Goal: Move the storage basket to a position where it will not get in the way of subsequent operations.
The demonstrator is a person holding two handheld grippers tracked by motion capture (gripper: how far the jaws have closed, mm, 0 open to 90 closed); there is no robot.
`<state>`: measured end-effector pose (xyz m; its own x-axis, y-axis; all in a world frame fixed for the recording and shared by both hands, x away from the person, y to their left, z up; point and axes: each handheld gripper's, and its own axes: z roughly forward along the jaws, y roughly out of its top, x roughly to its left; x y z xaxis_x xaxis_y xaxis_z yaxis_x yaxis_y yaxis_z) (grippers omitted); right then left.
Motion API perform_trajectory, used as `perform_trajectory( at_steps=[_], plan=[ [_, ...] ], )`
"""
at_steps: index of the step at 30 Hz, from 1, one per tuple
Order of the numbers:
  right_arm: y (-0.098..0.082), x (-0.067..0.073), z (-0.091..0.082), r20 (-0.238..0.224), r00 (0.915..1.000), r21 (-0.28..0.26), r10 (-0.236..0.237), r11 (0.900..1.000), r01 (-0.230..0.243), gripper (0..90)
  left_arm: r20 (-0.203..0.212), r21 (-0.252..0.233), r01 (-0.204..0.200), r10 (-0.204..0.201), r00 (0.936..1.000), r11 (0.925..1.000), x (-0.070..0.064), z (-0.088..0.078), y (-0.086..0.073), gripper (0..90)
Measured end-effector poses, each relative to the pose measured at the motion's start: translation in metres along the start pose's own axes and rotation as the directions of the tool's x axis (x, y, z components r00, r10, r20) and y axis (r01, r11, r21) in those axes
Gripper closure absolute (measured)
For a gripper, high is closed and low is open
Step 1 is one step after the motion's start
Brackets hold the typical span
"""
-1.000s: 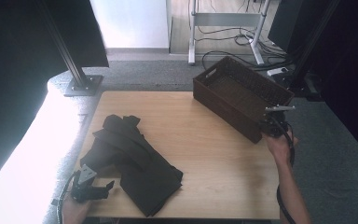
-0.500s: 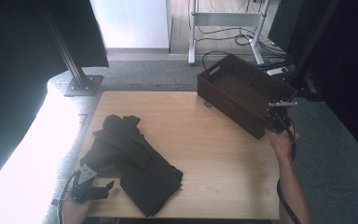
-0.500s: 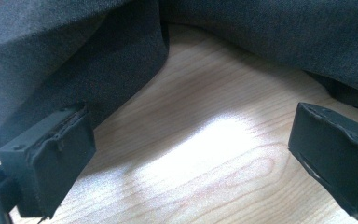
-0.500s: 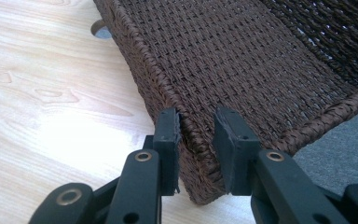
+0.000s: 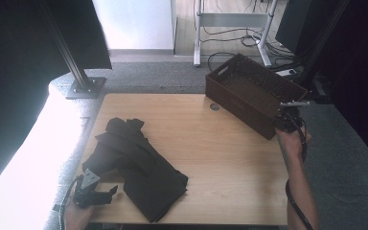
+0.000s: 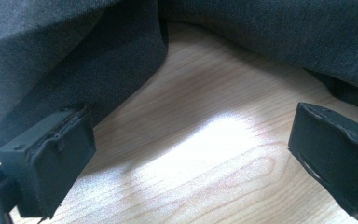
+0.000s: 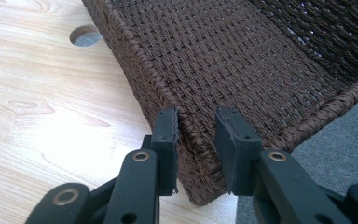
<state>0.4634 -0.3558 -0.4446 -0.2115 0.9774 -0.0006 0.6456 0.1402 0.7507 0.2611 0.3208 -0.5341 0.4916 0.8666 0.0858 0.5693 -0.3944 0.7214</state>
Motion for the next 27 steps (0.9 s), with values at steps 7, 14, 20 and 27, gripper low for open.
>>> perform_trajectory(
  at_steps=[7,14,20,27],
  plan=[
    [-0.001,0.001,0.000,0.005,1.0000,-0.006,-0.008,1.000,0.008,68.0,0.007,-0.006,0.003,-0.003,1.0000,1.0000,0.000,0.000,0.000,0.5],
    [-0.001,0.004,-0.003,0.008,0.9999,-0.028,-0.013,1.000,0.013,62.4,0.011,-0.016,-0.005,0.005,0.9999,0.9999,0.000,0.001,0.000,0.0],
    [0.003,0.010,-0.025,-0.027,0.9994,-0.085,-0.023,0.996,0.020,49.1,0.035,-0.040,0.009,-0.007,0.9994,0.9992,0.000,0.001,0.000,0.5],
    [-0.002,0.024,-0.051,-0.089,0.9949,-0.127,-0.047,0.991,0.036,34.1,0.069,-0.049,0.028,-0.025,0.9973,0.9984,0.000,-0.003,0.006,0.0]
  ],
)
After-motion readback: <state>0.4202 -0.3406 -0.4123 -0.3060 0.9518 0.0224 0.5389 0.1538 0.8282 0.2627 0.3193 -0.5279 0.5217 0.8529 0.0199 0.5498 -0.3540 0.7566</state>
